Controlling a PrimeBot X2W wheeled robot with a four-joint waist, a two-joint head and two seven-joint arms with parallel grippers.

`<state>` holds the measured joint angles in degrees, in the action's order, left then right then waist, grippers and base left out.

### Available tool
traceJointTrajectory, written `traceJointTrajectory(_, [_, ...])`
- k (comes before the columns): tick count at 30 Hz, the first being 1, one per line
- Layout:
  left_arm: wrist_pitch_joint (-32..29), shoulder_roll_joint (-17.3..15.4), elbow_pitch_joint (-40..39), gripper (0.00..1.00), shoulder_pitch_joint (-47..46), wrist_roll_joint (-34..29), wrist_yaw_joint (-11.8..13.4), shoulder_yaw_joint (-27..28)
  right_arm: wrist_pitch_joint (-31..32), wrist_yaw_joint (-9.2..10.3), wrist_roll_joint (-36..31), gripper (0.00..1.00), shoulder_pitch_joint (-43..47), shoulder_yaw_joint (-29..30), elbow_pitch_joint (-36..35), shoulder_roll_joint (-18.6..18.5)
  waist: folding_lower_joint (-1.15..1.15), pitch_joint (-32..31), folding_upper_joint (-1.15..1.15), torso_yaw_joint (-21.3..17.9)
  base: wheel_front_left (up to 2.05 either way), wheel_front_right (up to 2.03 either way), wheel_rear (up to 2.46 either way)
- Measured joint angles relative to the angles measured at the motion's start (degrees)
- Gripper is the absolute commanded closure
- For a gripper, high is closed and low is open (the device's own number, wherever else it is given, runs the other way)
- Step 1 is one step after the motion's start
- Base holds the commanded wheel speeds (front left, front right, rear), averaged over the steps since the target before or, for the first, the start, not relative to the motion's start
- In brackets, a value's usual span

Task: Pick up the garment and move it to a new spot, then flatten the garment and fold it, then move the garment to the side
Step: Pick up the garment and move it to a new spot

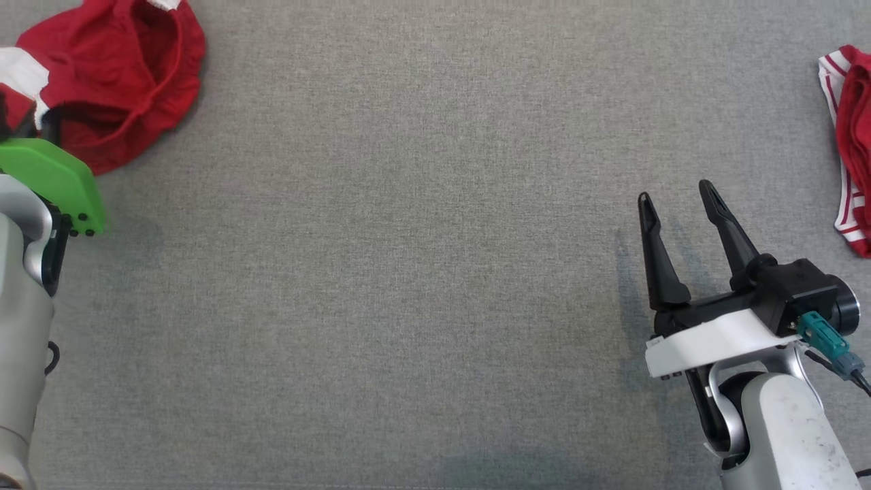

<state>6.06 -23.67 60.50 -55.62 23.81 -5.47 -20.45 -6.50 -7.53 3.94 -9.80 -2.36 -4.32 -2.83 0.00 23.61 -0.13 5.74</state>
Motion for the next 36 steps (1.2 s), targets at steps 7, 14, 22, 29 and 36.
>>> traceJointTrajectory(7, [1.7, -1.5, -0.1, 1.00, -2.2, -1.3, -0.6, -1.8, -1.7, 0.00, 2.0, 0.00, 0.2, -0.5, 2.9, 0.0, 0.00, -4.5, 0.00, -0.1, 0.00, 0.00, 0.00])
traceJointTrajectory(14, [1.7, -3.0, -2.0, 1.00, -2.7, -2.3, -1.1, -3.7, -3.3, 0.00, 3.6, 0.00, 1.1, -0.6, 5.4, 0.0, 0.00, -8.7, 0.00, -0.6, 0.00, 0.00, 0.00])
traceJointTrajectory(22, [1.4, -2.0, -7.7, 1.00, -2.6, -2.1, -1.6, -5.8, -5.0, 0.00, 5.2, 0.00, 2.5, -0.3, 7.9, 0.0, 0.00, -13.4, 0.00, -1.8, 0.00, 0.00, 0.00])
traceJointTrajectory(29, [-1.9, 1.3, -17.6, 1.00, 0.5, -1.4, -1.6, -8.5, -5.8, 0.00, 6.5, 0.00, 4.1, 0.0, 9.2, 0.0, 0.00, -17.8, 0.00, -3.9, 0.00, 0.00, 0.00])
traceJointTrajectory(36, [-5.4, 7.4, -28.6, 1.00, 6.0, 0.4, 0.6, -11.1, -6.3, 0.00, 7.2, 0.00, 4.7, 0.0, 9.8, 0.0, 0.00, -19.5, 0.00, -7.6, 0.00, 0.00, 0.00])
